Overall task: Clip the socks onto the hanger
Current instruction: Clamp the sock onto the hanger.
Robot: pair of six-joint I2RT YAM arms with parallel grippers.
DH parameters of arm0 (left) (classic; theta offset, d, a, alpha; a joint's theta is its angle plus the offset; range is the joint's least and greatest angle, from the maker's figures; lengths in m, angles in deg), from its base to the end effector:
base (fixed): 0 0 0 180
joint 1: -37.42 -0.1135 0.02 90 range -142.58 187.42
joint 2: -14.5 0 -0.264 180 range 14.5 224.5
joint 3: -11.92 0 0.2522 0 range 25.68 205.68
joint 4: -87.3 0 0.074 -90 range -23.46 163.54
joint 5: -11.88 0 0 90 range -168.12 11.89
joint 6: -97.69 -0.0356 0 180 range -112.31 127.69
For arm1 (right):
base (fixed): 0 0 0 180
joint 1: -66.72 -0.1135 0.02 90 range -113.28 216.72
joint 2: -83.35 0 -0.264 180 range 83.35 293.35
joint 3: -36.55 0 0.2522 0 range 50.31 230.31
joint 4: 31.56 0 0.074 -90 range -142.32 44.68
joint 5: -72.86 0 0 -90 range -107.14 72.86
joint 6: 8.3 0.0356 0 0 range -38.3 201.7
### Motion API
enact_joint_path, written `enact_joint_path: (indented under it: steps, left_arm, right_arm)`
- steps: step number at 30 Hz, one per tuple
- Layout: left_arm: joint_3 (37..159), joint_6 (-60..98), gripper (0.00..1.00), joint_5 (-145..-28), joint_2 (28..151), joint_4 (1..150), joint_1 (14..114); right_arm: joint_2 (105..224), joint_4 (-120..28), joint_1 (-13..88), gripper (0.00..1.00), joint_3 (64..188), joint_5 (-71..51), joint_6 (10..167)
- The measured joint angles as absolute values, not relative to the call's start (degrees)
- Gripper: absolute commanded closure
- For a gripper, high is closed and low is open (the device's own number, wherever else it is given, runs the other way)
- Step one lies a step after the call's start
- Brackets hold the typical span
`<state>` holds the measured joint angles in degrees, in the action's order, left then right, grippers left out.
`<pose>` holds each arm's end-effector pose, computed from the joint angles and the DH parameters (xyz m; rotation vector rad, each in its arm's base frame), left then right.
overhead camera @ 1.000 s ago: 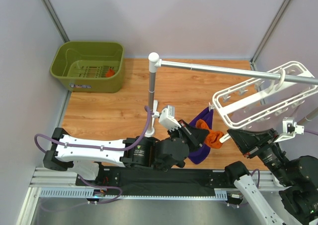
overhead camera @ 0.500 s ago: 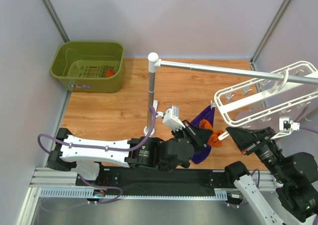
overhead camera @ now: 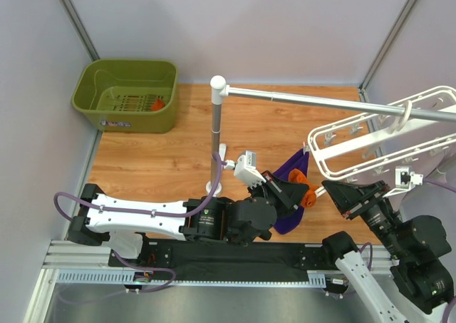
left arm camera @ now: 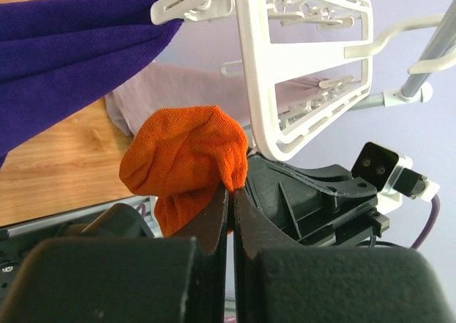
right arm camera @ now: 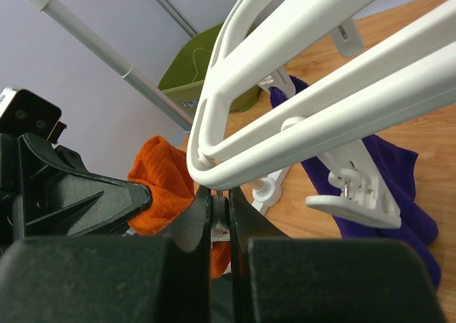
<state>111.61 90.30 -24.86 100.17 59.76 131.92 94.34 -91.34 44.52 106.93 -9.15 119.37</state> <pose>0.0020 -0.3386 0.4156 -0.5224 1.8690 -1.3991 -0.0032 0.0040 0.3801 0.1088 1.6517 0.9184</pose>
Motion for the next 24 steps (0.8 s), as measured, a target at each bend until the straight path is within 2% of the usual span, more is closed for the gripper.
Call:
enact_joint_path:
  steps: [4,5,8,13,21,24]
  left_arm:
    - [111.4,90.3,1.0,-24.8,100.2,60.6,131.9]
    - [111.3,90.3,1.0,-24.9,100.2,60.7,131.9]
    - [111.2,90.3,1.0,-24.9,100.2,61.2,131.9]
    - [110.7,90.3,1.0,-24.9,100.2,62.0,131.9]
    - [109.9,90.2,1.0,-24.9,100.1,62.6,131.8]
    - [107.8,89.8,0.83,-24.9,99.6,62.9,131.8]
  right_arm:
    - [94.2,-90.5,44.5,0.97,106.3,-8.9,119.9]
    - [94.1,-90.3,44.5,0.89,106.1,-8.8,120.1]
    - [93.4,-89.7,44.5,0.74,105.7,-8.0,121.2]
    - [92.8,-89.8,44.5,0.65,105.4,-6.8,122.6]
    - [92.8,-92.2,44.5,0.33,105.5,-6.1,123.6]
    - [92.8,-94.6,44.5,0.25,106.4,-6.4,122.9]
